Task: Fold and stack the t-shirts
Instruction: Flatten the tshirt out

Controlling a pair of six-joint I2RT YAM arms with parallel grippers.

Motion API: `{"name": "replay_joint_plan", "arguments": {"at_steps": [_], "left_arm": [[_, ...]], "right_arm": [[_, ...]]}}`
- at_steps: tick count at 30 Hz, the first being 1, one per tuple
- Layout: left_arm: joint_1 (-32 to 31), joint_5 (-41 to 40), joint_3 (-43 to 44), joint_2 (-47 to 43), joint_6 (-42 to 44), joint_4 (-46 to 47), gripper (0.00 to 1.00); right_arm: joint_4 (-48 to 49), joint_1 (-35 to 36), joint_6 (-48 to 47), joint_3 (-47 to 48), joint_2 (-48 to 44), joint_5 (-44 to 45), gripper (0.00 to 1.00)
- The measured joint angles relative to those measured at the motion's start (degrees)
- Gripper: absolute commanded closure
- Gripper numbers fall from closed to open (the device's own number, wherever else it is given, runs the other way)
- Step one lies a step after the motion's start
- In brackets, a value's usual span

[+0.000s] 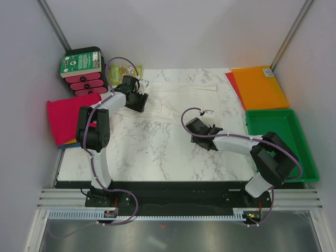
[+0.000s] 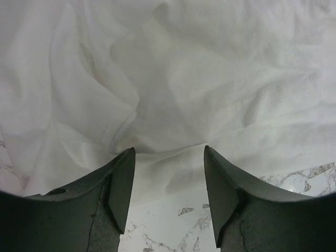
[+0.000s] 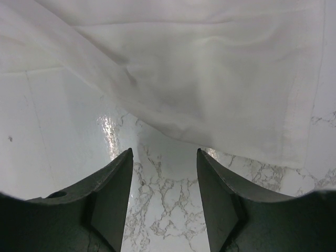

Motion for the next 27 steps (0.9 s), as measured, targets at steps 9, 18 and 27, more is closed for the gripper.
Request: {"name": "replay_joint_plan", "arguments": {"at_steps": [9, 18, 27], "left_arm": [[0.8, 0.3, -2.1, -2.1, -1.0, 1.4, 0.35], [1.0, 0.6, -1.6, -1.9, -1.7, 1.8, 0.4], [0.9, -0.3, -1.0, 2.1, -1.6, 1.5, 0.45]], "right_arm": [[0.2, 0.0, 0.0, 0.0, 0.7, -0.1, 0.41], [0.7, 0.5, 0.0, 0.0, 1.4, -0.5, 0.41], [1.1, 0.6, 0.0, 0.0, 1.9, -0.5, 0.41]]}}
